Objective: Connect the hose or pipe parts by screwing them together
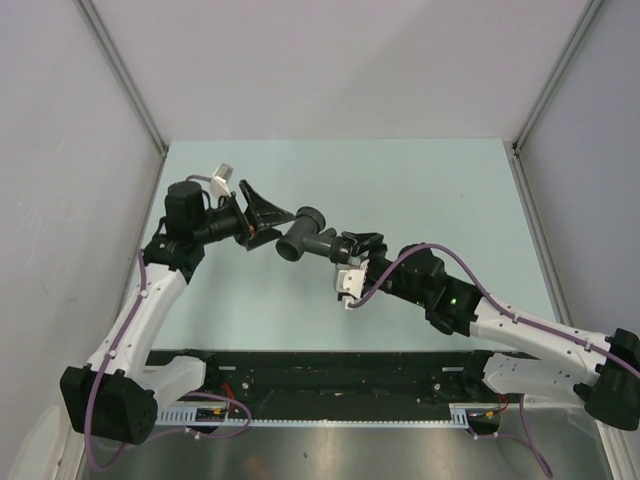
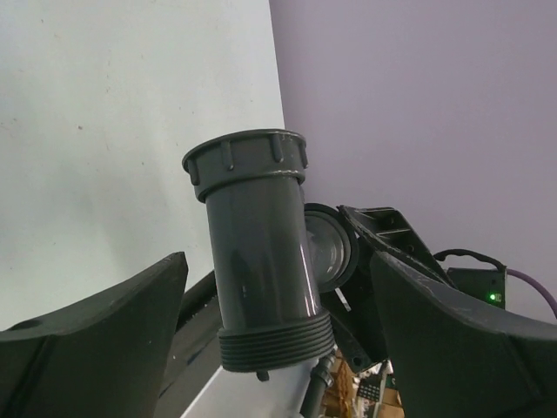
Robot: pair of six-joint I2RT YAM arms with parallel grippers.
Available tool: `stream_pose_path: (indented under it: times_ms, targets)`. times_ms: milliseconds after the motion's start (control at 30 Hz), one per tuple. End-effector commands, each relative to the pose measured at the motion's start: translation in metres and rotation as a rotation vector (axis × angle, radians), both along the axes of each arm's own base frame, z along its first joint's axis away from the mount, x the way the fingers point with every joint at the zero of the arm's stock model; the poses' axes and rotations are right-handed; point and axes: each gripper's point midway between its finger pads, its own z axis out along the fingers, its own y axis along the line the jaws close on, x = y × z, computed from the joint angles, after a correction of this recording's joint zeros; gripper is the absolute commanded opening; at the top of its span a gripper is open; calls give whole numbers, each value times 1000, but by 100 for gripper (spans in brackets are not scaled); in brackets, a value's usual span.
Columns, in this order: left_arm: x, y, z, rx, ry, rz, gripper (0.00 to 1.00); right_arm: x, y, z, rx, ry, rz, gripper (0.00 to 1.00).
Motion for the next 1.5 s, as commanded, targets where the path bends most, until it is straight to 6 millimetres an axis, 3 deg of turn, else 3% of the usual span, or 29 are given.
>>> stream_pose_path:
  times_ms: [0, 233, 333, 433, 633, 700, 867, 900, 1033, 1133, 1333, 1367, 1400, 1467]
  targets:
    - [-6, -6, 0, -57, 19, -59, 89, 2, 9, 37, 100, -98, 6, 0]
    - [-10, -20, -13, -42, 36, -102, 89, 2, 19, 36, 112, -100, 24, 0]
    - [-12, -27, -18, -32, 38, -137, 84, -1, 21, 35, 125, -79, 38, 0]
    - [-12, -28, -18, -16, -8, -161, 71, -4, 22, 37, 162, -38, 46, 0]
    - [-14, -32, -13, 35, -232, -247, 29, -16, 22, 47, 286, 126, 139, 0]
    - [-20, -37, -8, 29, -300, -269, 22, -18, 20, 49, 335, 212, 168, 0]
    - [-45, -47, 26, -71, -689, -302, 0, -22, 15, 55, 443, 449, 223, 0]
    - [-40, -46, 26, -27, -788, -264, 0, -13, 7, 57, 472, 481, 200, 0]
    - [-46, -42, 35, 63, -1024, -227, 0, -9, -6, 63, 560, 694, 244, 0]
    - [-56, -43, 42, 102, -1171, -278, 0, -23, -10, 66, 566, 848, 354, 0]
    - [-66, -48, 42, 173, -1389, -358, 3, -32, -9, 72, 578, 979, 436, 0]
    - [-60, -44, 48, 190, -1390, -302, 7, -30, -10, 71, 578, 968, 429, 0]
    - [-57, -42, 53, 187, -1367, -265, 34, -27, -10, 63, 564, 975, 397, 0]
    - [-45, -31, 66, 204, -1339, -150, 60, -20, -12, 63, 550, 834, 340, 0]
